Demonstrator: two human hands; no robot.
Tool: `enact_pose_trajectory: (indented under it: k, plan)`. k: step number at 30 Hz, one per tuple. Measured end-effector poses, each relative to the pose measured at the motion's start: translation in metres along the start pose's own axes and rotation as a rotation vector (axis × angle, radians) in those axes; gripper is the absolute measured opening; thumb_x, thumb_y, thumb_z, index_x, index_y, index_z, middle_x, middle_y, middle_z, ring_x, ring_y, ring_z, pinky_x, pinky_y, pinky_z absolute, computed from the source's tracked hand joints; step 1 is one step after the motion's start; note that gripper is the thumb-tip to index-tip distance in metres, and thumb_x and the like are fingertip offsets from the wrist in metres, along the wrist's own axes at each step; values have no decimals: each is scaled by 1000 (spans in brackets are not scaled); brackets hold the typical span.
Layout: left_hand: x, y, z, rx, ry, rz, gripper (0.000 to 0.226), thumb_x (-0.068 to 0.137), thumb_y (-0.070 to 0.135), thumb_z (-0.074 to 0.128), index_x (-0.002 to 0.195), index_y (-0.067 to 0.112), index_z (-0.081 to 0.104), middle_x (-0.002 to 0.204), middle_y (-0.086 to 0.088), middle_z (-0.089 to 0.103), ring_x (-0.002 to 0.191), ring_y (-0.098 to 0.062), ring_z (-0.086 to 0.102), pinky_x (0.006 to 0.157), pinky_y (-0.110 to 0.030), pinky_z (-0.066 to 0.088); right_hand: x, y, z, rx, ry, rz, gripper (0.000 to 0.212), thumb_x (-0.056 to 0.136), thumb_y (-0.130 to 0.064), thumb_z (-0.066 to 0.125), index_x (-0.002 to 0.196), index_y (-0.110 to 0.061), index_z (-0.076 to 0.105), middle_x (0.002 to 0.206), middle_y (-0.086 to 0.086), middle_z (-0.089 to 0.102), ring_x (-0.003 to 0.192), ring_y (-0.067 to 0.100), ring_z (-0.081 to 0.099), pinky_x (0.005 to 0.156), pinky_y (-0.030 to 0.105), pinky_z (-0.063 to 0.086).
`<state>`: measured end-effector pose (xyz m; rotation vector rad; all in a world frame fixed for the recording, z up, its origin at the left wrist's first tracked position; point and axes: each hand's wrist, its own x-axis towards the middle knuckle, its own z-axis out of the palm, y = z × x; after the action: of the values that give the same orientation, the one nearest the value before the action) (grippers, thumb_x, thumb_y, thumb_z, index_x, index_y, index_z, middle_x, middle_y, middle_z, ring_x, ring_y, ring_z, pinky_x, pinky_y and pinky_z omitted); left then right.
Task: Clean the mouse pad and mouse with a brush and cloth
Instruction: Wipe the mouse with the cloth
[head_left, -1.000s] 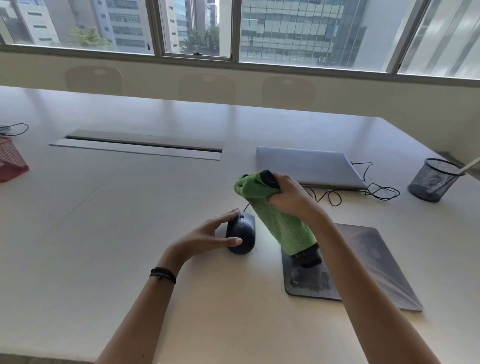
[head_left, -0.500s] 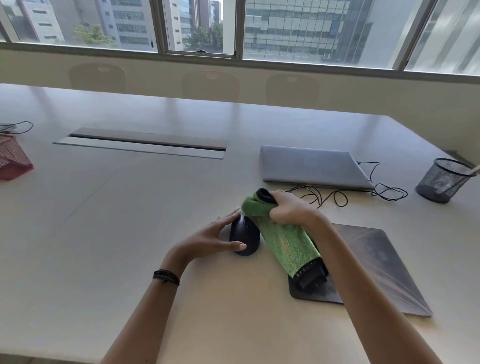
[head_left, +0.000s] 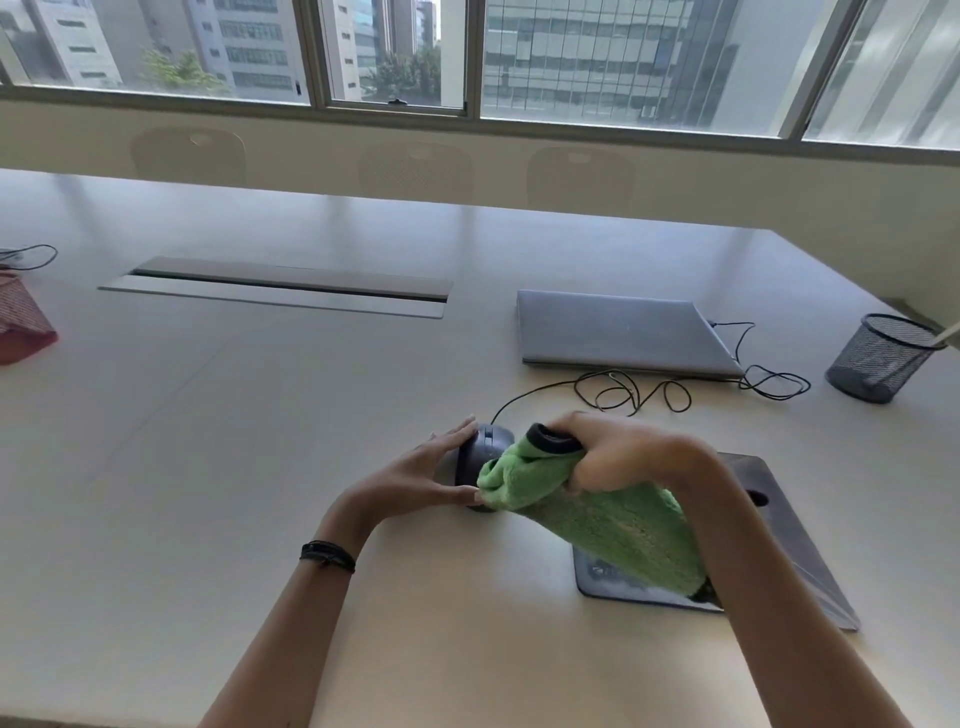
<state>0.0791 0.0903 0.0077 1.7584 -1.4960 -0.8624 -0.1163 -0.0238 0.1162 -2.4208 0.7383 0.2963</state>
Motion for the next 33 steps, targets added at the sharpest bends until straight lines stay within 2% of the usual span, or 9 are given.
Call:
enact_pose_trajectory:
  k: [5, 10, 13, 16, 20, 23, 26, 30, 33]
  plan:
    - [-1, 0, -4, -16, -22, -6, 92, 74, 27, 77, 147, 24, 22, 155, 14, 14, 141, 2, 11, 118, -25, 9, 19, 1, -12, 43, 295, 20, 39, 71, -1, 52, 105, -21, 59, 88, 3, 58, 85, 23, 58, 62, 25, 44]
    - [-1, 4, -4, -82, -53, 53, 83, 75, 21, 76, 142, 32, 29, 152, 16, 26, 135, 11, 22, 106, -3, 17, 41, -14, 3, -54, 285, 23, 41, 71, -4, 49, 108, -17, 58, 102, 11, 61, 93, 29, 58, 70, 29, 45]
    - [-2, 7, -4, -116, -61, 80, 75, 77, 18, 75, 141, 28, 37, 150, 11, 33, 136, 3, 28, 115, -21, 22, 40, -19, 10, -141, 306, -7, 39, 71, -5, 49, 105, -20, 60, 99, 10, 60, 96, 30, 56, 71, 29, 40]
    - [-2, 6, -4, -120, -65, 82, 77, 77, 16, 75, 143, 21, 35, 153, 4, 29, 142, -8, 22, 119, -40, 18, 30, -22, 10, -222, 276, -70, 35, 71, -5, 50, 98, -22, 62, 88, 4, 59, 93, 28, 56, 71, 30, 43]
    - [-1, 5, -4, -83, -63, 74, 81, 77, 15, 75, 145, 20, 31, 156, 1, 19, 144, -7, 11, 120, -39, 12, 15, -30, 9, -263, 179, -142, 32, 70, -1, 49, 90, -25, 59, 88, 3, 62, 88, 26, 56, 71, 33, 48]
    - [-1, 3, -3, -20, -32, 38, 87, 78, 17, 74, 147, 17, 23, 157, 5, 13, 144, -5, 8, 120, -35, 11, 2, -32, 8, -250, 41, -132, 39, 74, 0, 49, 106, -20, 61, 95, 1, 58, 87, 18, 51, 68, 26, 40]
    - [-1, 1, -6, 16, -42, 21, 88, 78, 21, 74, 148, 17, 20, 156, 9, 13, 142, -2, 11, 119, -29, 11, -10, -27, 3, -230, -67, -94, 46, 76, 0, 48, 116, -21, 57, 108, 2, 61, 93, 17, 54, 69, 25, 44]
    - [-2, 4, -7, -104, -40, -18, 70, 87, 20, 63, 146, 15, 25, 155, 9, 16, 140, 1, 15, 118, -25, 11, -8, -16, -5, -146, 139, -93, 45, 70, 1, 48, 106, -23, 61, 95, -1, 59, 96, 21, 56, 74, 27, 42]
    - [-2, 7, -3, -179, 7, -18, 53, 95, 12, 48, 144, 10, 29, 155, 4, 20, 140, -2, 17, 118, -24, 13, -1, -14, 0, -186, 286, -116, 36, 70, -8, 53, 99, -26, 62, 94, 2, 64, 94, 26, 58, 74, 30, 44]
